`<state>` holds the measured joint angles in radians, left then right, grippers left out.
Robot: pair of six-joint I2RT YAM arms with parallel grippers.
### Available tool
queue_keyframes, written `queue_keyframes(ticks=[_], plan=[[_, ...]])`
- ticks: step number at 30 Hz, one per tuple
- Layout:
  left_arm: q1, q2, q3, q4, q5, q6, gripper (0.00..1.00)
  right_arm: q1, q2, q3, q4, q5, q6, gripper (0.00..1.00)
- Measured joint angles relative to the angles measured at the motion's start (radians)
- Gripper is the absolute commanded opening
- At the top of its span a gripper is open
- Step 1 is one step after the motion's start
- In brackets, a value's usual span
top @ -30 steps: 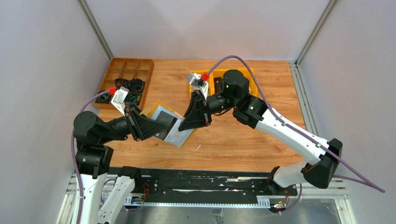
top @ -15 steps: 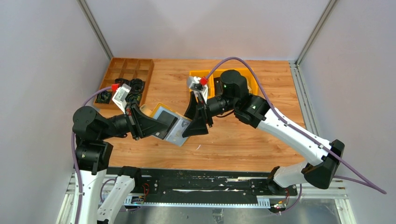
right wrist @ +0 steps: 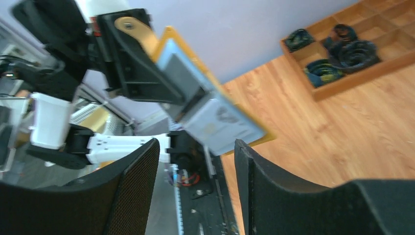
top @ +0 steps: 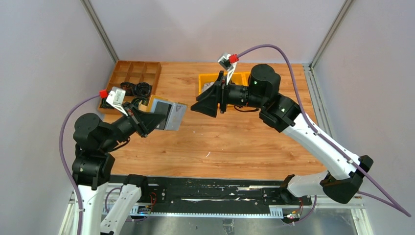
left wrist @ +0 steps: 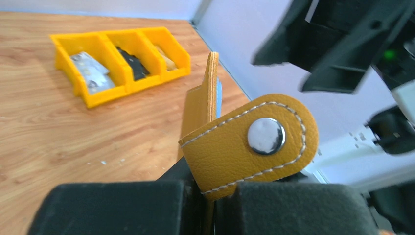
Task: Take the credit cards out of the card holder
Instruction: Remove the credit card from the card holder.
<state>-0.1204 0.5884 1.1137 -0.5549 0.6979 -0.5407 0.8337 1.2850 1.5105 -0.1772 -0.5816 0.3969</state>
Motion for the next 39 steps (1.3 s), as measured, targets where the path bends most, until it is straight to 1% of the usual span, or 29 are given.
queue_keyframes(ticks=[2, 4, 7, 12, 14, 18, 24, 28, 34, 39], plan=[[0.0, -0.008, -0.016, 0.013, -0.063, -0.009, 0.0, 0.021, 0.009, 0.002, 0.047, -0.018, 0.056, 0.6], [0.0, -0.012, -0.039, 0.029, -0.089, -0.033, 0.0, 0.043, 0.025, -0.011, 0.104, -0.042, 0.107, 0.6], [0.0, -0.008, -0.061, 0.042, -0.111, -0.082, 0.0, 0.066, 0.055, -0.067, 0.202, -0.09, 0.191, 0.58], [0.0, 0.005, -0.063, 0.056, -0.114, -0.135, 0.0, 0.069, 0.129, -0.097, 0.262, -0.131, 0.288, 0.56], [0.001, 0.012, -0.063, 0.057, -0.098, -0.162, 0.0, 0.069, 0.157, -0.097, 0.286, -0.143, 0.33, 0.53], [0.013, 0.029, -0.064, 0.08, -0.043, -0.212, 0.0, 0.067, 0.189, -0.1, 0.346, -0.161, 0.409, 0.52], [0.084, 0.043, -0.13, 0.214, 0.093, -0.338, 0.0, 0.04, 0.193, -0.143, 0.44, -0.175, 0.515, 0.5], [0.092, 0.047, -0.145, 0.264, 0.146, -0.398, 0.0, 0.036, 0.193, -0.146, 0.475, -0.177, 0.545, 0.48], [0.093, 0.035, -0.145, 0.306, 0.171, -0.445, 0.0, 0.036, 0.193, -0.146, 0.523, -0.194, 0.578, 0.45], [0.096, 0.024, -0.144, 0.31, 0.178, -0.461, 0.0, 0.034, 0.191, -0.163, 0.557, -0.206, 0.595, 0.43]])
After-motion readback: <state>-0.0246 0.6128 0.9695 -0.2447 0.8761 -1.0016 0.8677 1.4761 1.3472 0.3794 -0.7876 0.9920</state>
